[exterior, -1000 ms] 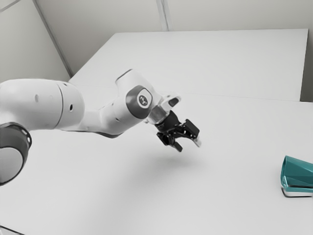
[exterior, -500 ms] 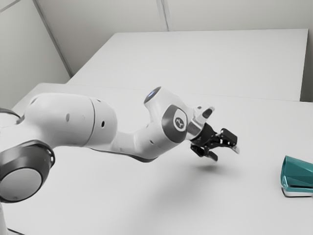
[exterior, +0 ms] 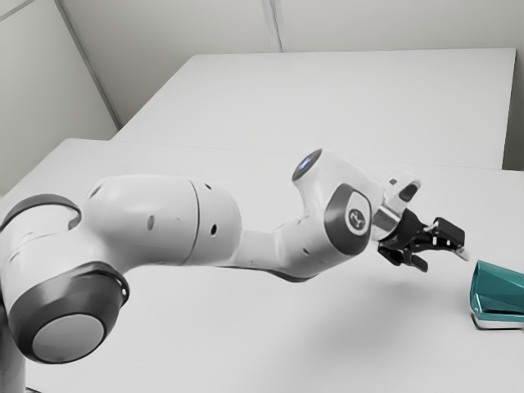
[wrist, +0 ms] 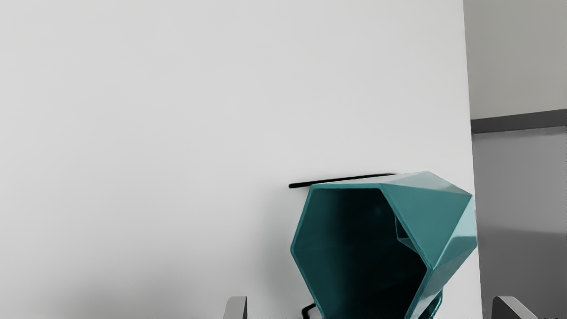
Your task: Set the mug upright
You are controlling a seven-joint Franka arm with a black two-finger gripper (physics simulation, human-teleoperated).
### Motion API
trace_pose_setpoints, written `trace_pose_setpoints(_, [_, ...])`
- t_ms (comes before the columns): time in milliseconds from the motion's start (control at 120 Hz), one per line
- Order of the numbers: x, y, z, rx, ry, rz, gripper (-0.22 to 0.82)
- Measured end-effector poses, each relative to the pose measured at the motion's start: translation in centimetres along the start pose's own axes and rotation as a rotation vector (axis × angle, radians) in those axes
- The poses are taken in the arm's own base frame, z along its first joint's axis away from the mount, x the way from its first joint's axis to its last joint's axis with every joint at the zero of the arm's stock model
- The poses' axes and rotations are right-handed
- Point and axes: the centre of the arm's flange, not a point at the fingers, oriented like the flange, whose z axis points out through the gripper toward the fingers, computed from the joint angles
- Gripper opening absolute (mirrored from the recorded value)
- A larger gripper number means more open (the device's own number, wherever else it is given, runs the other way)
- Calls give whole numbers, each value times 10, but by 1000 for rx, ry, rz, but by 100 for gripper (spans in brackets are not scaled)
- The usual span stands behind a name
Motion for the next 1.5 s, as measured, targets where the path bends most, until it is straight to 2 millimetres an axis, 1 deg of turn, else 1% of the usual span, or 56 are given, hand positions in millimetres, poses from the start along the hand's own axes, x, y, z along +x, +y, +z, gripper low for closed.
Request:
trace_pose_setpoints(150, [-16,18,11,-9,-18,22,60])
trace_pose_setpoints(325, [-22,36,34,-20,-28,45,60])
trace_pose_setpoints(433, [-18,45,47,-30,-23,60,60])
trace_pose_setpoints(517, [-15,44,57,-29,-24,61,60])
trace_pose_setpoints(600, [-11,46,63,-34,-20,64,60])
trace_pose_setpoints(717, [-7,49,72,-39,-16,76,49])
trace_pose_setpoints(858, [8,52,81,-43,-8,107,41])
trace_pose_setpoints(925, [11,55,83,-42,-10,122,34])
trace_pose_setpoints(1075, [12,59,84,-39,-17,143,14])
trace_pose_setpoints(1133, [12,60,84,-37,-18,148,8])
trace_pose_setpoints(1325, [9,69,81,-36,-20,160,-4])
trace_pose_setpoints(1458, [6,83,75,-45,-15,181,-13])
trace_pose_setpoints(1500, [4,87,75,-45,-15,188,-13])
